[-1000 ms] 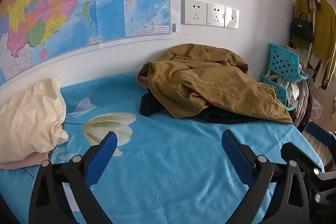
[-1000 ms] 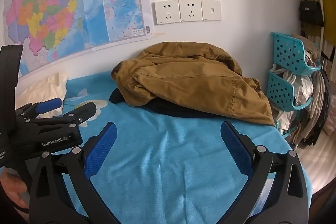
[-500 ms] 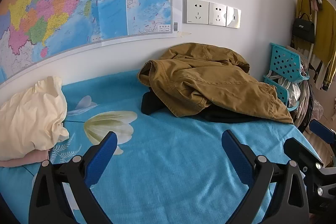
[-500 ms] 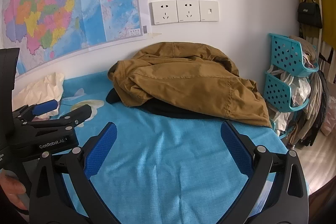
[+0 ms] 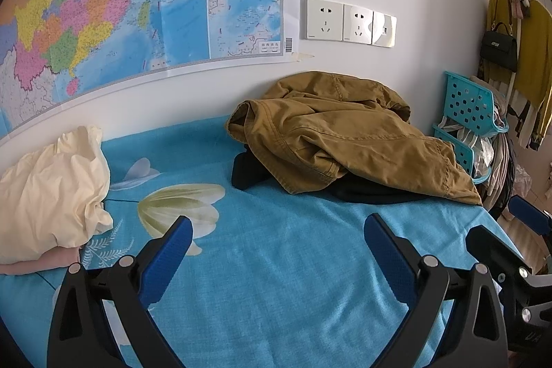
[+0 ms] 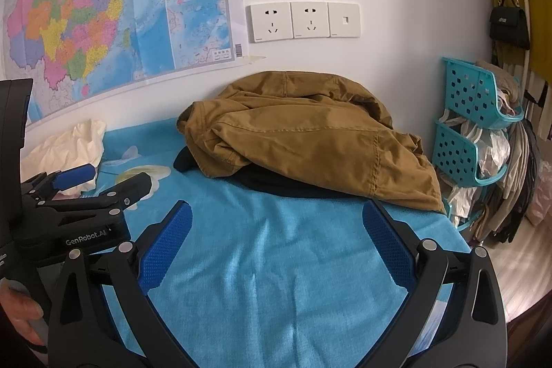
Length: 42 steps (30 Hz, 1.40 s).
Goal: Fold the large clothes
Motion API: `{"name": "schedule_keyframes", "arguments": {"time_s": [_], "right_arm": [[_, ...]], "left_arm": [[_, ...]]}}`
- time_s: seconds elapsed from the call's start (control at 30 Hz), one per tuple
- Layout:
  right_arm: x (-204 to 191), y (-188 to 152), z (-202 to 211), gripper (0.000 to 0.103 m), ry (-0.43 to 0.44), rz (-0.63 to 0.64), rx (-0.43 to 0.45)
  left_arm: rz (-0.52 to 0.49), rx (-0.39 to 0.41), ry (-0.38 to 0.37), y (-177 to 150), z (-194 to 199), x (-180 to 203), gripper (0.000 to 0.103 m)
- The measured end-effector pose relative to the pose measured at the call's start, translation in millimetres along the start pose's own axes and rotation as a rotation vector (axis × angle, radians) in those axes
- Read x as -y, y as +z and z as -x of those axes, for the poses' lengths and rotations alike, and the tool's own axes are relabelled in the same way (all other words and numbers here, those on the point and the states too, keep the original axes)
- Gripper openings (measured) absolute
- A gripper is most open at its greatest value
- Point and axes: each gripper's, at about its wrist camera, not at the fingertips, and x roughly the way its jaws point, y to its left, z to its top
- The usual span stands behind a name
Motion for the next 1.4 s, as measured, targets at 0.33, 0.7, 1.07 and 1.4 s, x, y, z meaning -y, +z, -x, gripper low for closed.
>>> {"name": "schedule_keyframes", "arguments": {"time_s": [0.33,0.7,1.07,1.4], "right_arm": [[-1.1,0.5,-0.7,0.098,0.002,0.005,-0.001],[-1.6,0.0,-1.4,0.098,0.004,0.006,-0.001],[-1.7,-0.7,-4.1,0.098,0.007,0.005,-0.008],[-2.5,0.3,-13.6,0.098,0.014,0.014,-0.019]], "left_arm": [[0.0,-0.001,0.0,-0.1,1.6,-1.3,0.097],[0.003,-0.01,-0.002,0.1,-5.8,-1.1,0.097],[0.006,-0.016,0.007,-1.3,-9.3,0.1,0.097],[0.008,-0.027,0.008,-0.5,-16.4,-0.2,0.097]]}}
